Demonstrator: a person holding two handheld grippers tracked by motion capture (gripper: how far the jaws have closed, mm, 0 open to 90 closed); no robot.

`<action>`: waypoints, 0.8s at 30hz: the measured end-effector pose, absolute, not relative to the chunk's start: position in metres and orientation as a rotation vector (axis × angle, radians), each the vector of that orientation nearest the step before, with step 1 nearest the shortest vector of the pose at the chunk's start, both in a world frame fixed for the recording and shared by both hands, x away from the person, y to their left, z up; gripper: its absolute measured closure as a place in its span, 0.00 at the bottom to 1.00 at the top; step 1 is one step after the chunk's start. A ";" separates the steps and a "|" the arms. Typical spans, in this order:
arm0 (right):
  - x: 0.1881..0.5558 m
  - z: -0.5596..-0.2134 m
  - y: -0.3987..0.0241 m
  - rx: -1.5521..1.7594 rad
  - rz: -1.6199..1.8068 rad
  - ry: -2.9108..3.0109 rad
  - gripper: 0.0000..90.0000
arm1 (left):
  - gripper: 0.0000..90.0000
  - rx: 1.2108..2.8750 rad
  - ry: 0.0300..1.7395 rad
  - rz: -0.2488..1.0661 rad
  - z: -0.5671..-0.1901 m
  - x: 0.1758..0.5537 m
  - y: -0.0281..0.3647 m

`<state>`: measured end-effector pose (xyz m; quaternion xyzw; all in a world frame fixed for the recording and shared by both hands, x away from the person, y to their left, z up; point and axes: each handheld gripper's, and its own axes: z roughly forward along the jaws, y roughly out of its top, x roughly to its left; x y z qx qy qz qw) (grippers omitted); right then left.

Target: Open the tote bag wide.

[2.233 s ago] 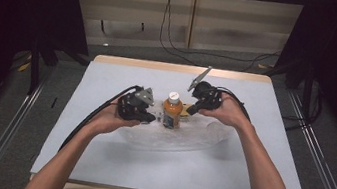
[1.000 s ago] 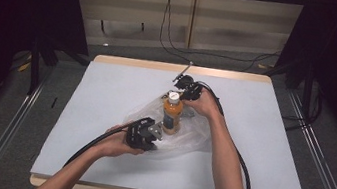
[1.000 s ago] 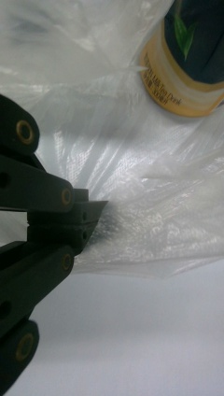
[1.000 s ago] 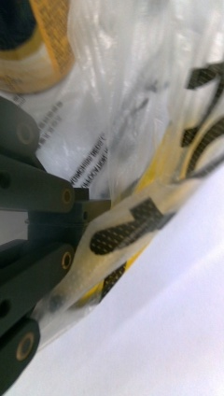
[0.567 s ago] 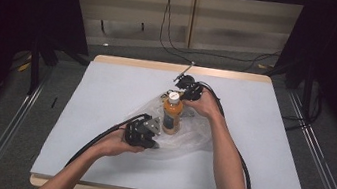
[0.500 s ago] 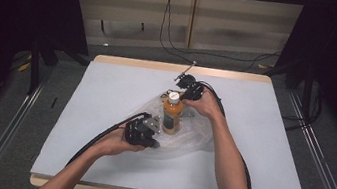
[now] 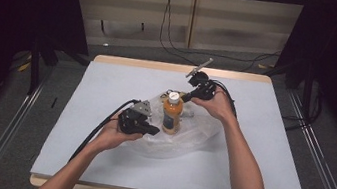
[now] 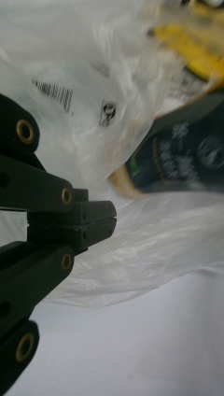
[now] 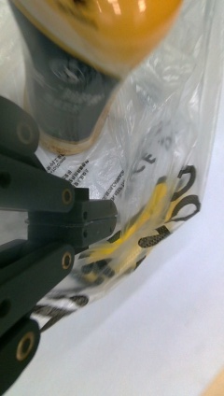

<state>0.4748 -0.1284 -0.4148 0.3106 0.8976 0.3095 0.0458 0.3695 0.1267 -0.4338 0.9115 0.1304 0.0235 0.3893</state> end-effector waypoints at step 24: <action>0.402 -0.388 -0.181 0.919 1.397 2.342 0.83 | 0.85 1.973 0.529 0.248 -0.421 0.358 0.190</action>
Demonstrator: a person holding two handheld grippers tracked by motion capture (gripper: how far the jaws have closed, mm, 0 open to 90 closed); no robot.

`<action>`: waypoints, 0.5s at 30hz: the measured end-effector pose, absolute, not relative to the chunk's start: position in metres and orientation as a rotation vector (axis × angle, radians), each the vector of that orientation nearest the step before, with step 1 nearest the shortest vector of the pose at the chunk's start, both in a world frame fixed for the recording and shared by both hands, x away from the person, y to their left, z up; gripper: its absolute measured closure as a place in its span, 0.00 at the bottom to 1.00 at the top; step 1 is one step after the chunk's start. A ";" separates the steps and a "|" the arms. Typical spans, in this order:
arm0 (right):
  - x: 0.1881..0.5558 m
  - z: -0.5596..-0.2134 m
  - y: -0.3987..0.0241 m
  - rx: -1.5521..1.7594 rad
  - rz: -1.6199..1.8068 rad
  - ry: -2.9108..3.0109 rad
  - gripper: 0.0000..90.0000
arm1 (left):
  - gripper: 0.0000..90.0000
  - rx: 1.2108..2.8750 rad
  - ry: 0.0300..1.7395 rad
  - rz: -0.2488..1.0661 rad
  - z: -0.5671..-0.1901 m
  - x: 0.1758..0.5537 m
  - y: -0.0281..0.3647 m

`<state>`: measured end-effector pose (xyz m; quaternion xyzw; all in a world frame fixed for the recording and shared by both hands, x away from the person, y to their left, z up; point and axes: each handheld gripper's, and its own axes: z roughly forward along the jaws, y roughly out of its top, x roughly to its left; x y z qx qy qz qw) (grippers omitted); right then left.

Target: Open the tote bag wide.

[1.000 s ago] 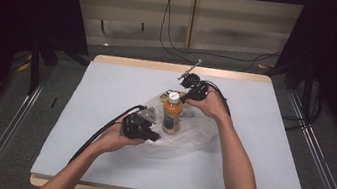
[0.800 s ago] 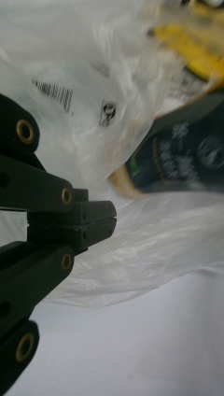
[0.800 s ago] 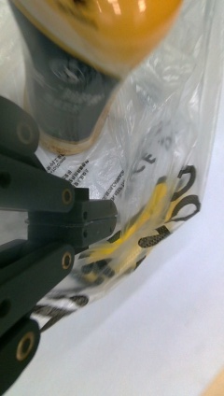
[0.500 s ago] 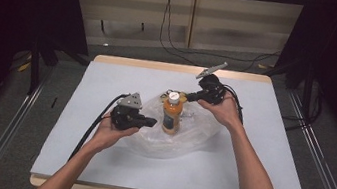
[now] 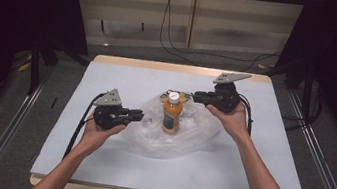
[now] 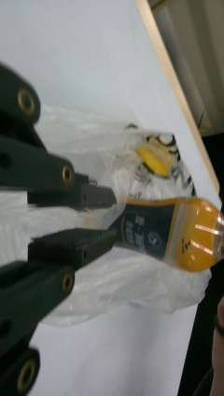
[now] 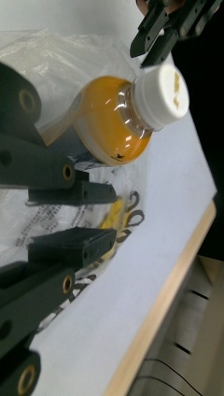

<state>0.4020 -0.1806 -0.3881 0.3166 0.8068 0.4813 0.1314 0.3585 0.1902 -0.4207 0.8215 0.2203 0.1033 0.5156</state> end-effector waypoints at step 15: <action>0.359 -0.386 -0.219 0.979 1.491 2.106 0.07 | 0.25 1.885 0.646 0.390 -0.420 0.341 0.220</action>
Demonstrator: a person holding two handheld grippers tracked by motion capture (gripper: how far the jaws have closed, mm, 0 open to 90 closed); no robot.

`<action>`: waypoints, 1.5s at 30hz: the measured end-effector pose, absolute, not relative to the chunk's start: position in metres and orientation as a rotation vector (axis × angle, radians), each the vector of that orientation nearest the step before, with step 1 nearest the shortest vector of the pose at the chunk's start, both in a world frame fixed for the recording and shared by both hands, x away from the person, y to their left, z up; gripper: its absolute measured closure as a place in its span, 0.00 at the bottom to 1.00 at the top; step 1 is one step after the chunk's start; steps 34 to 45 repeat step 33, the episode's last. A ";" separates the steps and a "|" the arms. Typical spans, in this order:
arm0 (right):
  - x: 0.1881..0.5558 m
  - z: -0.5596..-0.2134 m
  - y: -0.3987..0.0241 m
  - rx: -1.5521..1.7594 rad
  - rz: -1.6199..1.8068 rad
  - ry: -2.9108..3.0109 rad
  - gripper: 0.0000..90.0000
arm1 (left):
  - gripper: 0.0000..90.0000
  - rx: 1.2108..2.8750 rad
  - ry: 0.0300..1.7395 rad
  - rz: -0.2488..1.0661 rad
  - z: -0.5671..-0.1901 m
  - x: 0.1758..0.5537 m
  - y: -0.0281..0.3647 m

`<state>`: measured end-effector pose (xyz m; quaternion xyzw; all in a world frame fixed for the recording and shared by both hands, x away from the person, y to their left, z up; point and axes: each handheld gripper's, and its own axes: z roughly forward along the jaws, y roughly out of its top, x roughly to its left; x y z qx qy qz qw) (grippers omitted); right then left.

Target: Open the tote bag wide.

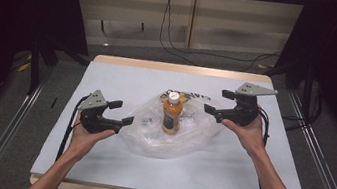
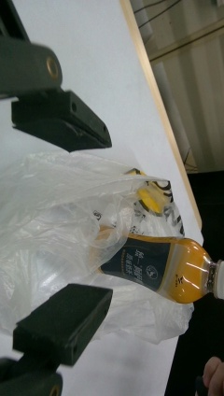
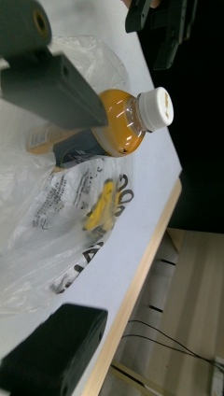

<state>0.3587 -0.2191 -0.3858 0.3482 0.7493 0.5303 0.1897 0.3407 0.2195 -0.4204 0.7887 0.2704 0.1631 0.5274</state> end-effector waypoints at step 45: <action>0.219 -0.431 -0.285 1.142 1.499 1.832 0.06 | 0.02 1.782 0.779 0.500 -0.448 0.259 0.270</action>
